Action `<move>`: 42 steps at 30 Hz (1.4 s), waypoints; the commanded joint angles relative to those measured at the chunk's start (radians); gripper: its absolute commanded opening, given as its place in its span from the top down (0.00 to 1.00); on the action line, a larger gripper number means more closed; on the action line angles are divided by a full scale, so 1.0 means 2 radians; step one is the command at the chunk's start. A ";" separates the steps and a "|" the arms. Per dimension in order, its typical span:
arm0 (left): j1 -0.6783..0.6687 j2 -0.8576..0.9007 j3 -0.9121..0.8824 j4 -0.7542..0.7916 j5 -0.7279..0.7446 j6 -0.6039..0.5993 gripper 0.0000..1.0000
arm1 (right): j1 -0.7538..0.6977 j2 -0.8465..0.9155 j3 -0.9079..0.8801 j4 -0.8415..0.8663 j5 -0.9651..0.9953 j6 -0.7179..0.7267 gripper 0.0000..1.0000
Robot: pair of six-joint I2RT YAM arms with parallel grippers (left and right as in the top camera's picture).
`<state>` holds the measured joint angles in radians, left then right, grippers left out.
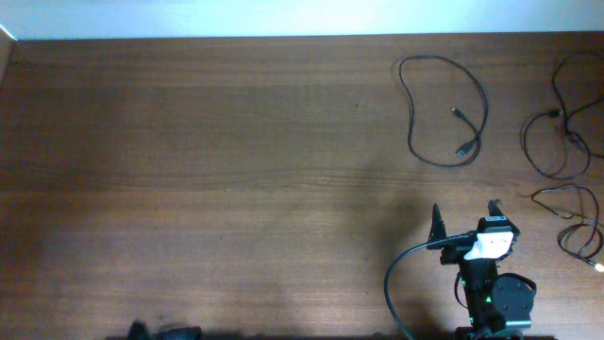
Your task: Untangle cables
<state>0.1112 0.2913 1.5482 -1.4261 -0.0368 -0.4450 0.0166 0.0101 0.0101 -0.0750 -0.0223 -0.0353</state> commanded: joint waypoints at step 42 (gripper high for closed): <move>-0.053 -0.143 -0.770 0.674 0.047 0.249 0.01 | 0.005 -0.003 -0.002 -0.002 0.004 -0.003 0.02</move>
<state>0.0059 0.0109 0.0177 -0.0814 0.0673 0.0494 0.0170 0.0101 0.0101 -0.0753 -0.0223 -0.0380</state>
